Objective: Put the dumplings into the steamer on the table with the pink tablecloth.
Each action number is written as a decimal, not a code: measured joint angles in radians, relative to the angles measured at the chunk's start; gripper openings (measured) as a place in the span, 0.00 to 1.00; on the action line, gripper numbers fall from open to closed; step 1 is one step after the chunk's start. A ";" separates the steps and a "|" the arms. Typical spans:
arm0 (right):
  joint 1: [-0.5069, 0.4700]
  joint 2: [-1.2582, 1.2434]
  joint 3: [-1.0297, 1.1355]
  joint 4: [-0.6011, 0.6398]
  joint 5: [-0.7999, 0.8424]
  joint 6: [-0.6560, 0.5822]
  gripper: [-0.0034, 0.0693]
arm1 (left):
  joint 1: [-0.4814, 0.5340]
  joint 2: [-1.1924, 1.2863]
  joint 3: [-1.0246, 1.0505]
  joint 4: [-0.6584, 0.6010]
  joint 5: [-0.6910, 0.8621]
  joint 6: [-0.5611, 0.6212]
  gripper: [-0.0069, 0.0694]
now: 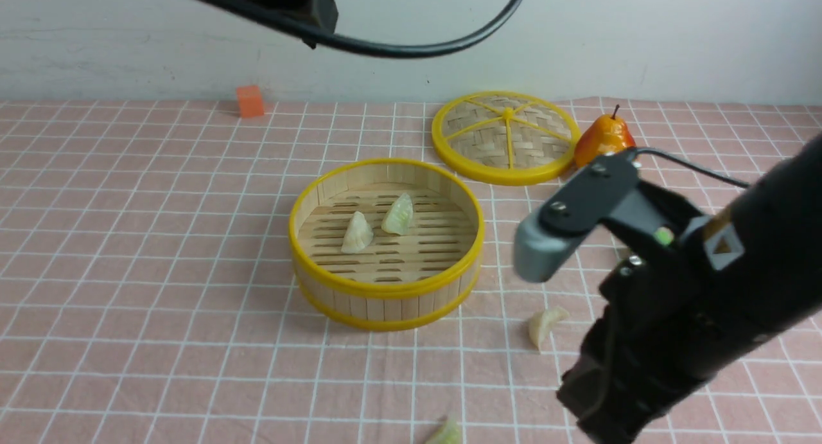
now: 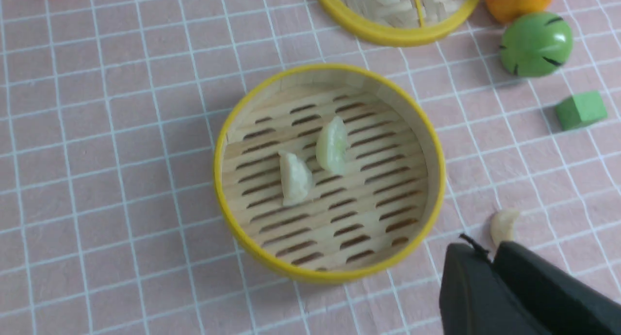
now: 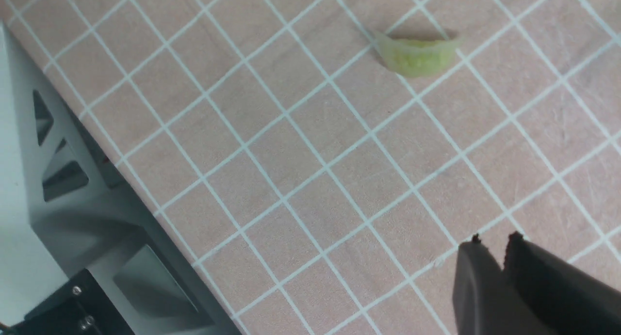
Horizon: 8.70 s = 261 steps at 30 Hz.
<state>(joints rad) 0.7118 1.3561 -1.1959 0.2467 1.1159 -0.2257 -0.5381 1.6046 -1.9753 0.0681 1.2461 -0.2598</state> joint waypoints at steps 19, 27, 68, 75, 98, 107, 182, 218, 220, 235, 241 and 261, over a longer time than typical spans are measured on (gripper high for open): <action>0.110 0.372 -0.106 -0.082 -0.159 0.376 0.47 | -0.006 -0.801 0.950 0.030 -0.066 -0.058 0.07; 0.088 0.564 -0.193 -0.247 -0.213 0.729 0.88 | -0.006 -1.041 1.155 -0.001 -0.163 -0.060 0.07; 0.031 0.675 -0.701 -0.344 0.004 0.455 0.31 | -0.006 -1.178 1.274 0.008 -0.292 -0.053 0.07; -0.049 0.870 -0.916 -0.351 -0.018 0.453 0.31 | -0.006 -1.178 1.274 0.031 -0.274 -0.053 0.07; -0.060 0.970 -1.120 -0.294 0.115 0.381 0.80 | -0.006 -1.178 1.342 0.053 -0.253 -0.052 0.07; -0.060 0.663 -0.906 -0.182 0.125 0.331 0.83 | -0.006 -1.178 1.344 0.060 -0.270 -0.051 0.07; -0.174 1.012 -0.973 -0.316 -0.196 0.543 0.68 | -0.006 -1.178 1.373 0.117 -0.280 -0.121 0.09; -0.075 0.000 -0.351 -0.216 -0.307 0.274 0.02 | -0.006 -1.574 1.536 0.125 -0.438 -0.208 0.13; -0.075 -0.098 -0.237 -0.208 -0.381 0.274 0.02 | -0.006 -1.574 1.537 0.125 -0.439 -0.208 0.13; -0.072 -0.592 0.312 -0.178 -0.548 0.274 0.03 | -0.006 -1.574 1.538 0.125 -0.436 -0.208 0.15; -0.072 -0.636 0.321 -0.201 -0.498 0.274 0.04 | -0.006 -1.574 1.538 0.125 -0.436 -0.208 0.16; -0.117 -0.719 0.480 -0.222 -0.733 0.274 0.02 | -0.006 -1.574 1.538 0.125 -0.436 -0.208 0.18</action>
<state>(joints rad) 0.5946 0.6369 -0.7163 0.0244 0.3833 0.0478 -0.5442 0.0308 -0.4370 0.1931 0.8097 -0.4676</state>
